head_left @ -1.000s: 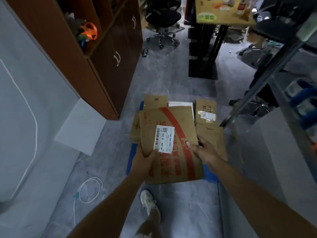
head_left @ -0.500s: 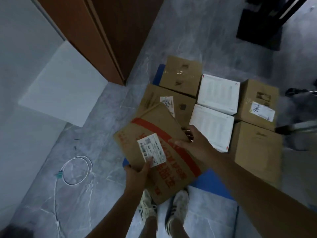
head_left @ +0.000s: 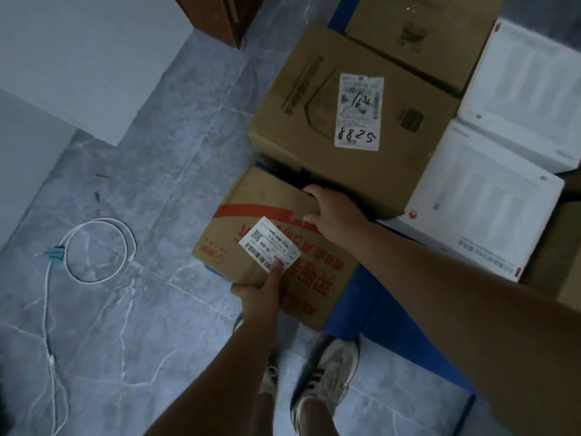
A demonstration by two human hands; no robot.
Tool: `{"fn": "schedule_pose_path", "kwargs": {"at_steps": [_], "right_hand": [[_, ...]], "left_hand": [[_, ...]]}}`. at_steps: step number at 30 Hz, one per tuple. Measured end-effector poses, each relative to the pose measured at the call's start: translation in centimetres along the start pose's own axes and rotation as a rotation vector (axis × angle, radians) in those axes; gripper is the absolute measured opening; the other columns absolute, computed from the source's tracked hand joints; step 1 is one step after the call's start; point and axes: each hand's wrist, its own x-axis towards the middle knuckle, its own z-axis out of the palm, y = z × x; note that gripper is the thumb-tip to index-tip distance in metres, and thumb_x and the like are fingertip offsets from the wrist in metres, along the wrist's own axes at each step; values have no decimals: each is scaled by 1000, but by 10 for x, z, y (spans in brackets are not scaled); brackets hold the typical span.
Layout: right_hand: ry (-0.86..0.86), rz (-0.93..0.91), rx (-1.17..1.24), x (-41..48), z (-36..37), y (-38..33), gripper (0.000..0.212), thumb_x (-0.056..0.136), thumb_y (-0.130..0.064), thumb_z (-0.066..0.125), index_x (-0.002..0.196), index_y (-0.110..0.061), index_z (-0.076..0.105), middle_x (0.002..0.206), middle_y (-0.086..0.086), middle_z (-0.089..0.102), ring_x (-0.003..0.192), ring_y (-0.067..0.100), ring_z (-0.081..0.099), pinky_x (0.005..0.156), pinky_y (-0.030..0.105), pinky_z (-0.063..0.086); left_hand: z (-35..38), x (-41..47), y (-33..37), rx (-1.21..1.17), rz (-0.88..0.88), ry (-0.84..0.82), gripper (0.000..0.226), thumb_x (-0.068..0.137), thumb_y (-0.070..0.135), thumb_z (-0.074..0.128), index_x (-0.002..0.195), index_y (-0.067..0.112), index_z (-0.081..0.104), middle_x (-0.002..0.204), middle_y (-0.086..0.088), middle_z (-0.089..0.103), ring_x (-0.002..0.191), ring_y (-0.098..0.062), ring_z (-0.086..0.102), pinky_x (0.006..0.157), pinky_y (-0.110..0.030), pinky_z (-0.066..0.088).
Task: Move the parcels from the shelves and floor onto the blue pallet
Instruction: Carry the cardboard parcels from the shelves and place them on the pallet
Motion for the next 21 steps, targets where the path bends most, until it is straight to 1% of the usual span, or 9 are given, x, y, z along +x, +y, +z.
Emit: {"fn": "schedule_pose_path", "kwargs": {"at_steps": [4, 7, 9, 11, 13, 14, 17, 19, 21], "right_hand": [[56, -65, -291, 15, 14, 9, 58, 98, -14, 55, 149, -10, 29, 147, 8, 34, 122, 25, 51, 97, 38, 47], [78, -96, -427, 18, 22, 18, 66, 99, -14, 51, 154, -9, 15, 151, 9, 29, 122, 23, 52, 92, 35, 50], [75, -107, -437, 14, 27, 19, 70, 100, -15, 49, 155, -9, 7, 157, 9, 21, 130, 24, 45, 95, 35, 48], [65, -124, -418, 6, 28, 16, 71, 99, -19, 50, 155, -12, 7, 161, 8, 11, 141, 25, 30, 103, 37, 41], [38, -129, -350, -6, 23, 10, 70, 98, -25, 53, 155, -16, 13, 163, 4, 7, 146, 25, 20, 110, 40, 33], [19, -129, -312, -13, 18, 5, 70, 98, -28, 54, 155, -17, 15, 162, 3, 10, 147, 24, 19, 113, 40, 30], [-21, -119, -257, -40, -3, -10, 68, 98, -35, 52, 154, -17, 18, 160, 1, 22, 144, 21, 25, 114, 37, 28], [-29, -114, -222, -62, -27, -22, 68, 98, -38, 53, 154, -17, 21, 158, 0, 26, 143, 19, 28, 115, 35, 29], [-7, -99, -180, -87, -60, -38, 67, 96, -39, 55, 153, -18, 25, 156, 0, 31, 140, 19, 33, 114, 37, 32]], "left_hand": [[24, 16, -10, -66, -37, 17, 93, 76, 35, 82, 142, 19, 17, 135, -8, 50, 121, -30, 55, 98, -53, 50], [35, 16, -16, -72, -21, 84, 94, 78, 37, 80, 145, 22, 16, 138, -7, 48, 123, -30, 52, 97, -45, 48], [37, 13, -18, -73, -11, 98, 93, 79, 39, 78, 147, 24, 16, 136, -3, 47, 124, -27, 50, 94, -42, 46], [34, 8, -18, -70, -26, 46, 85, 81, 38, 77, 147, 22, 25, 131, 1, 51, 121, -24, 52, 96, -41, 48], [27, -1, -11, 24, -50, -37, 66, 86, 38, 72, 141, 18, 42, 124, 1, 57, 112, -23, 56, 95, -41, 50], [24, -7, -5, 121, -58, -56, 58, 88, 39, 69, 137, 15, 48, 117, 0, 58, 105, -22, 57, 91, -39, 51], [11, -33, 28, 395, -41, -28, 45, 94, 40, 59, 124, 5, 58, 103, -7, 58, 90, -23, 57, 77, -35, 49], [7, -60, 59, 486, 59, -66, 39, 97, 39, 54, 120, 8, 58, 105, -6, 62, 82, -18, 57, 64, -24, 47], [8, -95, 98, 635, 258, -129, 39, 99, 35, 52, 126, 7, 56, 113, -7, 65, 84, -16, 59, 57, -18, 43]]}}
